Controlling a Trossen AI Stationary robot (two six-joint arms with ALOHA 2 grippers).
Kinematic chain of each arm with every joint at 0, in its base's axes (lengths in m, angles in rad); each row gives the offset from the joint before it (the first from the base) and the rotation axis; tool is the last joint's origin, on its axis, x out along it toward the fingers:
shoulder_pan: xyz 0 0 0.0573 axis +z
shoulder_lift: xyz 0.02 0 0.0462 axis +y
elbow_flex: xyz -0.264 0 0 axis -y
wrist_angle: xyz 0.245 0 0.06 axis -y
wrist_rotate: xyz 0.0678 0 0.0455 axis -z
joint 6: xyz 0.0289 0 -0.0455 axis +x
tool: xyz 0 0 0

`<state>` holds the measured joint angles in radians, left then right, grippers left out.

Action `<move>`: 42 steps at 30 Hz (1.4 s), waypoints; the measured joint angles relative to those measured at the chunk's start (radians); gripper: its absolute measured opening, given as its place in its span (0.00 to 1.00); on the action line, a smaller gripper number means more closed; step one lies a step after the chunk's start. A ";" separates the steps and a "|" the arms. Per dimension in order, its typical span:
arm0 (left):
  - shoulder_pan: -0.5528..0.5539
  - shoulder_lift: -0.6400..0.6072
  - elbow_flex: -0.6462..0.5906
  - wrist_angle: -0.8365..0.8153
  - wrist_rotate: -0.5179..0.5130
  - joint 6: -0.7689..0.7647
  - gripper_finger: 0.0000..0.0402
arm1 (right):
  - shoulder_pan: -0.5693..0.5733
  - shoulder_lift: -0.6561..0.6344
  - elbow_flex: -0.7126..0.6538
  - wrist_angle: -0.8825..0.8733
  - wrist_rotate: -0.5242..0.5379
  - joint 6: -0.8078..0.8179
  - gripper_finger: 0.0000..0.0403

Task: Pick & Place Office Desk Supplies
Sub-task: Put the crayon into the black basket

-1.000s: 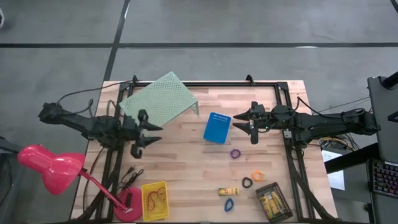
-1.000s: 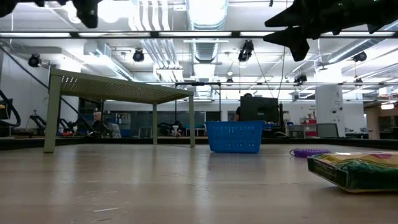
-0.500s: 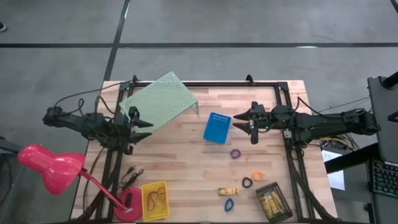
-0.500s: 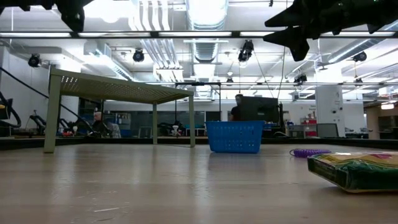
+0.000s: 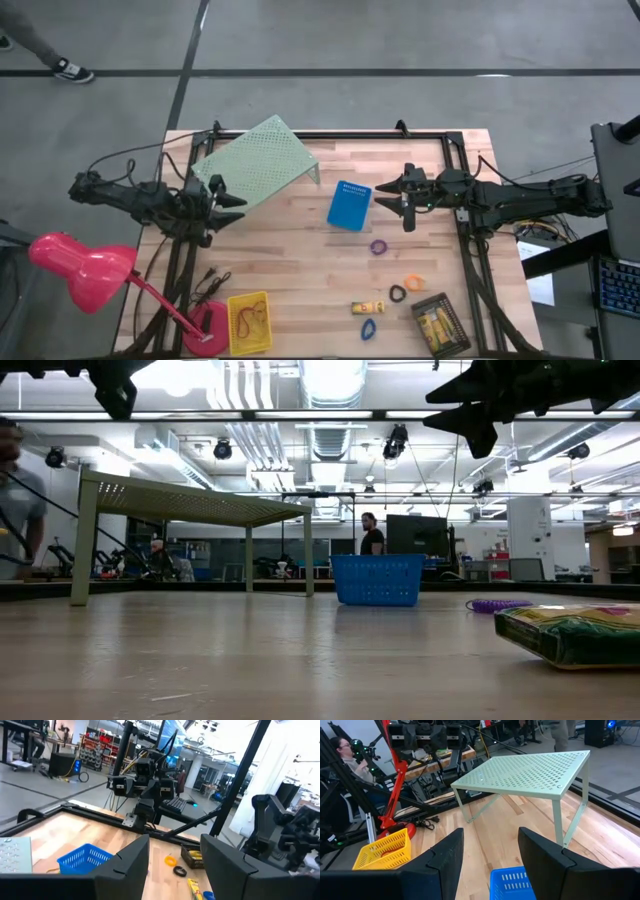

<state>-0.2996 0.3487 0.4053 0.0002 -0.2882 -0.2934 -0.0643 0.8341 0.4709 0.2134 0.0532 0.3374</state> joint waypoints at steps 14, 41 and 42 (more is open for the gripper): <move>0.000 0.001 0.000 -0.197 0.000 0.000 0.46 | 0.000 0.000 0.000 0.000 0.000 0.000 0.45; 0.000 0.001 0.000 -0.528 0.000 0.028 0.46 | 0.000 0.000 0.000 0.000 0.000 0.000 0.45; 0.000 0.001 0.000 -0.528 0.000 0.028 0.46 | 0.000 0.000 0.000 0.000 0.000 0.000 0.45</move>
<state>-0.2996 0.3492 0.4049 -0.5274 -0.2878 -0.2653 -0.0640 0.8341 0.4709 0.2134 0.0532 0.3374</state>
